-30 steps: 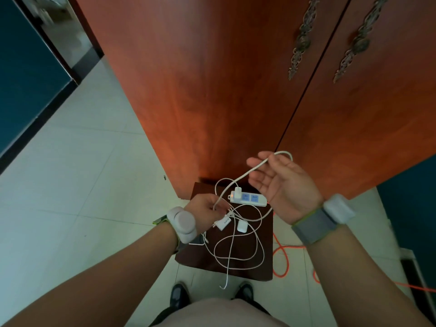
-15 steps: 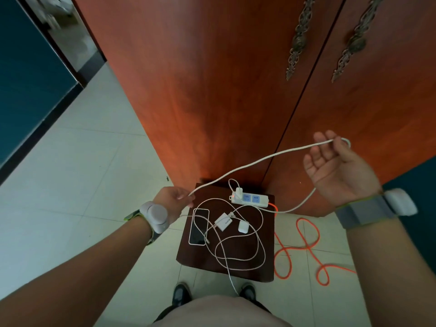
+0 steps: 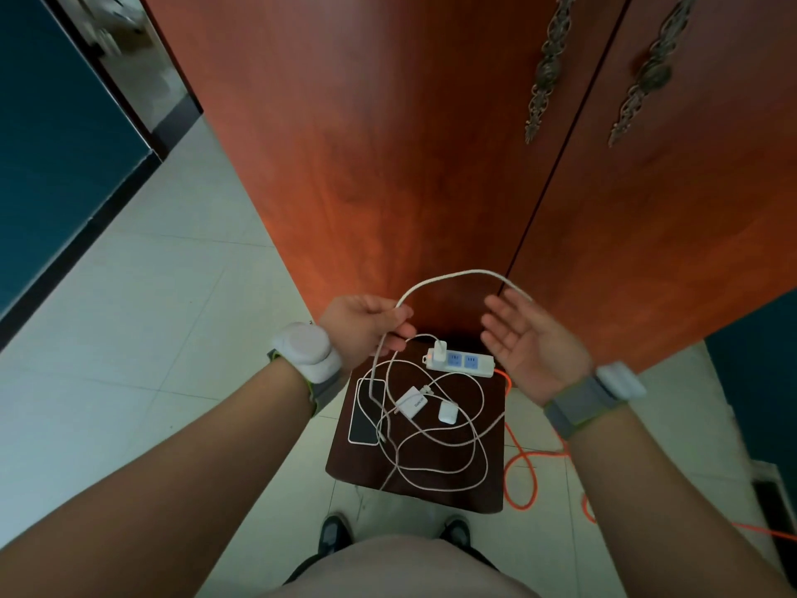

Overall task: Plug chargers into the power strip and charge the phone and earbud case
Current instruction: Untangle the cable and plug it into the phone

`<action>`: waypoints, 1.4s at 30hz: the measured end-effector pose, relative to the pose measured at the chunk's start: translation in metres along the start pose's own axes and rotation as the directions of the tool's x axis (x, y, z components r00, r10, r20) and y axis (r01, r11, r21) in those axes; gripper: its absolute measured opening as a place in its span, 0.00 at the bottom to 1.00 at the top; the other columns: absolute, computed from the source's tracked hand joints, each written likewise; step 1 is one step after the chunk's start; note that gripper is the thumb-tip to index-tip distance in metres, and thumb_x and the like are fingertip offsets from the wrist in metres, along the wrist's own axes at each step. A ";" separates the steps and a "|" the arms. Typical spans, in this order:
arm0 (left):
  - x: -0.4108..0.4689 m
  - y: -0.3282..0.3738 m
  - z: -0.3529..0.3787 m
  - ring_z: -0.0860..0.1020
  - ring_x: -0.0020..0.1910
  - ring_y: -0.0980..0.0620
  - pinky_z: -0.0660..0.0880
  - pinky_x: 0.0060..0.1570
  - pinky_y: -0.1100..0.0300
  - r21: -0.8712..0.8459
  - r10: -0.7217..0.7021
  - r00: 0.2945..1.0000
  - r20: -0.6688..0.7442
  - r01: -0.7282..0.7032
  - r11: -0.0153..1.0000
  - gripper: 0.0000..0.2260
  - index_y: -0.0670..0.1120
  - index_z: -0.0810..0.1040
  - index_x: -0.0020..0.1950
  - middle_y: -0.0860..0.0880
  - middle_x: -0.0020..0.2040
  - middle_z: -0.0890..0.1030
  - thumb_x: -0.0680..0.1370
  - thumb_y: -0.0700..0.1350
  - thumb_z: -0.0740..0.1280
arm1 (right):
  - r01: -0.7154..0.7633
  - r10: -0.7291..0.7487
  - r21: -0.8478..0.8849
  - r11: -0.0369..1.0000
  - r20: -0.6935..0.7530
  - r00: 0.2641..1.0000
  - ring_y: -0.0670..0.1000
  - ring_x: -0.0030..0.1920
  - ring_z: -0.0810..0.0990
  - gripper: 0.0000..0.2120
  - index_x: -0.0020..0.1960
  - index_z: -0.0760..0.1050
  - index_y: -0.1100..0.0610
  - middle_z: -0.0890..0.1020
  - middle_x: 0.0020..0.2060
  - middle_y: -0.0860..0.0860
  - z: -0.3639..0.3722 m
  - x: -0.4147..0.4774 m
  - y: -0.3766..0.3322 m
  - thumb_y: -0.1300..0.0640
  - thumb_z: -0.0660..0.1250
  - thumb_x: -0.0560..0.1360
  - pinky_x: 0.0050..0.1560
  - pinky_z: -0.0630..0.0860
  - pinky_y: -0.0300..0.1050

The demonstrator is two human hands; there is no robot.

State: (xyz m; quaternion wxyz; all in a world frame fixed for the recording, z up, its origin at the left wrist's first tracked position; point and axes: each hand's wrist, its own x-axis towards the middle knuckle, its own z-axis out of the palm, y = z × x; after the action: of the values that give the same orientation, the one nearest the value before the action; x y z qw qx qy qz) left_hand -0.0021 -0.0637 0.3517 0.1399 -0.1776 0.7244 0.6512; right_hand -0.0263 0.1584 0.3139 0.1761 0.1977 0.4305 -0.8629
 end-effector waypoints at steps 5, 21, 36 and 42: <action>0.001 0.012 0.016 0.78 0.25 0.58 0.73 0.27 0.67 -0.072 -0.033 0.998 0.054 0.036 0.997 0.04 0.46 0.80 0.43 0.51 0.30 0.83 0.77 0.42 0.66 | -0.024 0.056 -0.307 0.951 0.094 0.994 0.53 0.44 0.81 0.14 0.60 0.73 0.57 0.83 0.51 0.55 0.029 -0.013 0.038 0.64 0.62 0.76 0.48 0.76 0.47; -0.005 0.009 0.022 0.77 0.42 0.45 0.72 0.42 0.55 -0.248 0.038 0.970 0.239 0.024 0.968 0.12 0.44 0.80 0.52 0.43 0.43 0.81 0.70 0.46 0.71 | 0.209 -0.121 -0.508 0.836 0.200 0.972 0.53 0.36 0.83 0.08 0.47 0.79 0.62 0.83 0.38 0.57 0.059 -0.029 0.040 0.63 0.62 0.77 0.37 0.81 0.40; -0.011 -0.038 -0.018 0.76 0.31 0.56 0.71 0.39 0.64 0.403 -0.041 0.984 0.171 -0.032 0.915 0.05 0.52 0.84 0.41 0.52 0.30 0.81 0.71 0.42 0.73 | 0.249 -0.245 -0.184 0.951 0.040 0.969 0.47 0.31 0.83 0.09 0.46 0.76 0.60 0.85 0.32 0.52 0.019 -0.031 -0.031 0.61 0.57 0.79 0.36 0.82 0.42; -0.015 -0.047 -0.044 0.77 0.38 0.50 0.73 0.46 0.58 0.546 -0.044 0.999 -0.030 0.053 0.836 0.06 0.46 0.84 0.46 0.46 0.36 0.82 0.73 0.46 0.71 | 0.253 -0.254 -0.137 0.958 0.013 0.967 0.47 0.31 0.83 0.09 0.46 0.75 0.59 0.85 0.31 0.50 0.005 -0.035 -0.045 0.59 0.57 0.79 0.39 0.82 0.42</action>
State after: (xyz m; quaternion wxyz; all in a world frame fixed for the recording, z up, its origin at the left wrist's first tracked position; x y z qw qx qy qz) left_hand 0.0331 -0.1103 0.3215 0.1956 -0.1540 0.8763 0.4126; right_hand -0.0183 0.1850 0.3647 0.0762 0.1304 0.5110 -0.8462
